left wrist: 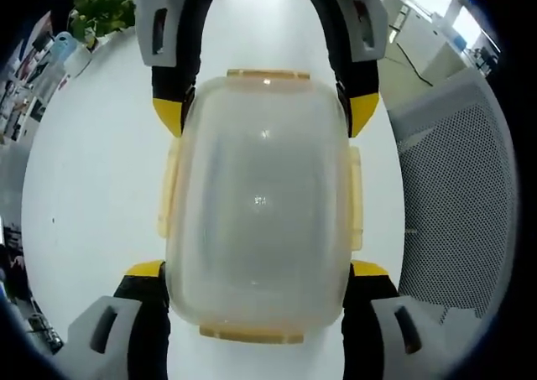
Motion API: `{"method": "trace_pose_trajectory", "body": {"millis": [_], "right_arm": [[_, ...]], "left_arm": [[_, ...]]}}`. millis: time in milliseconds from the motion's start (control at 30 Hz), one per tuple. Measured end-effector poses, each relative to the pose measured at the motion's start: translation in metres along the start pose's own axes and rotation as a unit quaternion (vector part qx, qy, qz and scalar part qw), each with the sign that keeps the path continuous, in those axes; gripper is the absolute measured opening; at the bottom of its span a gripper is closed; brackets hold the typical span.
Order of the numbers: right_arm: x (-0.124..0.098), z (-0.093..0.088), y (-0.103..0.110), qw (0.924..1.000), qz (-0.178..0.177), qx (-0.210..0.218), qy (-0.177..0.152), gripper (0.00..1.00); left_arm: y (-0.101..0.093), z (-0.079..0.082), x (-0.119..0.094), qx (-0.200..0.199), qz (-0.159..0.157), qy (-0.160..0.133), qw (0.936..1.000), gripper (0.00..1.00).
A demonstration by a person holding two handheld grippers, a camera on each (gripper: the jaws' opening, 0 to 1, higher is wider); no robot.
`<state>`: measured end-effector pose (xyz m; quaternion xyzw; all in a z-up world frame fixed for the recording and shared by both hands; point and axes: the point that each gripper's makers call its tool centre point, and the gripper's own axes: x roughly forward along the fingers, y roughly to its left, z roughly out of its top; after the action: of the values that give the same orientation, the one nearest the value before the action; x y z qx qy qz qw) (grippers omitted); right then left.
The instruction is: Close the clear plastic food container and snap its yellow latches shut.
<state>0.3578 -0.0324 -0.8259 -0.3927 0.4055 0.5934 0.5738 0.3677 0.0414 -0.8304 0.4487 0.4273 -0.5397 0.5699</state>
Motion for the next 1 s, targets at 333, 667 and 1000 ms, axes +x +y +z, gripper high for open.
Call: {"method": "trace_pose_trajectory", "body": {"millis": [333,667,1000], "right_arm": [[0.003,0.006,0.001,1.0000,0.000,-0.001,0.003,0.83],[0.007,0.016,0.003,1.0000,-0.001,-0.003,0.008,0.83],[0.015,0.035,0.005,1.0000,-0.002,-0.003,0.004,0.83]], "left_arm": [[-0.002,-0.006,0.000,-0.001,0.004,0.002,1.0000,0.86],[-0.004,-0.017,-0.003,-0.006,0.006,-0.004,1.0000,0.86],[-0.005,-0.039,-0.007,-0.004,0.004,0.009,0.9999,0.86]]}}
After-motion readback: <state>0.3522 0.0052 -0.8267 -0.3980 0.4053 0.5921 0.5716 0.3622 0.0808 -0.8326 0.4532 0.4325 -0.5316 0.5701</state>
